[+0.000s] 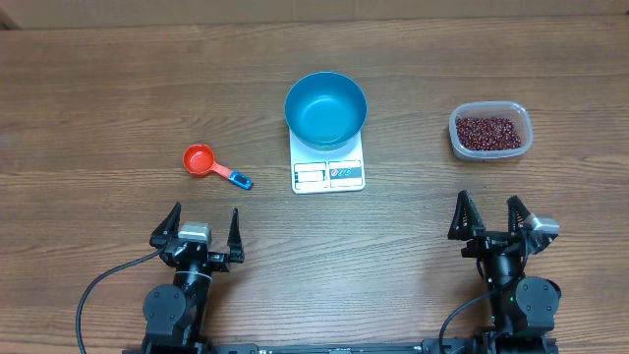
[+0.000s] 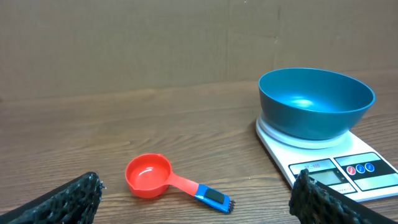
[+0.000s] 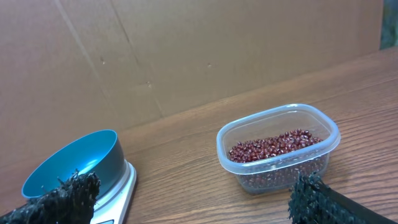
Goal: Scoop item into bowl and weigh 150g on scale
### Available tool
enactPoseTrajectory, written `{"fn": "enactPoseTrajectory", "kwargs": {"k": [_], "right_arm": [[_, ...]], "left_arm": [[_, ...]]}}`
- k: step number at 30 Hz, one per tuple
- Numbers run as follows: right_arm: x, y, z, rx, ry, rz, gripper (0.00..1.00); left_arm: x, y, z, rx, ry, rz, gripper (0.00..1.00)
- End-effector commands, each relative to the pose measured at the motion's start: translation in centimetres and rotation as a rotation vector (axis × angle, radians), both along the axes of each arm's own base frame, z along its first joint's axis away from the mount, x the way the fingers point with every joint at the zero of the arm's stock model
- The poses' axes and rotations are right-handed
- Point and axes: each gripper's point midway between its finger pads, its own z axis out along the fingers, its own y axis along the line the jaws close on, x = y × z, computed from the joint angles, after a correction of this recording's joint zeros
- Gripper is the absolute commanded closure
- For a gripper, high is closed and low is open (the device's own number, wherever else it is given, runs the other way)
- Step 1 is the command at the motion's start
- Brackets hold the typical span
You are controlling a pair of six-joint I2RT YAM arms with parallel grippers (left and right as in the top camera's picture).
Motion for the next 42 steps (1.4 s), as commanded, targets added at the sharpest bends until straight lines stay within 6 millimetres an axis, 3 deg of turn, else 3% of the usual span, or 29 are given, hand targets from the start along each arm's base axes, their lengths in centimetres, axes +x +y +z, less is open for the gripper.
{"fn": "enactPoseTrajectory", "kwargs": {"k": [1,34,42], "right_arm": [[0.01,-0.19,-0.16,-0.007,-0.005,-0.009,0.0],[0.01,-0.19,-0.16,-0.007,-0.005,-0.009,0.0],[0.01,-0.19,-0.16,-0.007,-0.005,-0.009,0.0]], "left_arm": [[0.02,0.47,0.02,0.013,-0.008,0.021,0.0],[0.02,0.46,0.04,-0.01,-0.006,0.022,0.0],[-0.11,0.0,0.79,-0.04,-0.017,-0.003,0.0]]}}
